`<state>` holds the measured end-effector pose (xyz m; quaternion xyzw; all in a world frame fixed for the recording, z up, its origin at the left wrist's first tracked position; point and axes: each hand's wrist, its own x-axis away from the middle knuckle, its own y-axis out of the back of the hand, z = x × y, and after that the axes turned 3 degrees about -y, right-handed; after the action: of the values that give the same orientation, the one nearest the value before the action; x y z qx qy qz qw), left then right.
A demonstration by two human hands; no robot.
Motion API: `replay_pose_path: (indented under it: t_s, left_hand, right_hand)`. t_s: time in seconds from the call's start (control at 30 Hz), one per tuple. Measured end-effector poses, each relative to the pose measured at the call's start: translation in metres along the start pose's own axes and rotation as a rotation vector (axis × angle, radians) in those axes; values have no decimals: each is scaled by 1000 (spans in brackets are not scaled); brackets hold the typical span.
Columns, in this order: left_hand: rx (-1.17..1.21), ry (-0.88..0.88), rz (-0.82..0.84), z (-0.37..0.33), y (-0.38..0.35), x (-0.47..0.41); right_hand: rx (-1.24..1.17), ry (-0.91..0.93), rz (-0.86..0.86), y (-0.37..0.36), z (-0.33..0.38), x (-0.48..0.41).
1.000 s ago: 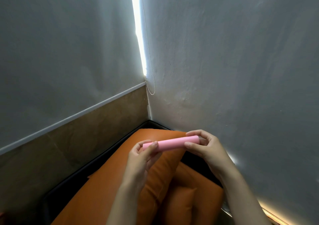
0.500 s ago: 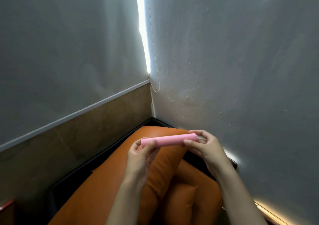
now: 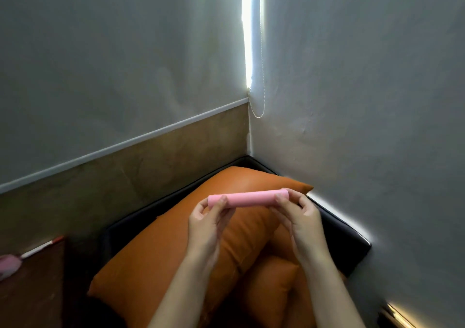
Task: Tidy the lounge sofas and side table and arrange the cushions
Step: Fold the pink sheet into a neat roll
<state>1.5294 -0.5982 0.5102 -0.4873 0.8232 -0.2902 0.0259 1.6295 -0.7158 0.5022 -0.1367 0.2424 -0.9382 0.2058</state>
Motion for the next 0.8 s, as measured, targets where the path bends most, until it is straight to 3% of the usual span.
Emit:
replay_pose_path:
  t_s: [0.5, 0.8]
  left_hand:
    - [21, -144, -162, -18, 42, 3]
    - [122, -165, -231, -73, 156, 7]
  right_hand:
    - [-32, -64, 42, -51, -33, 11]
    - [91, -122, 81, -142, -100, 77]
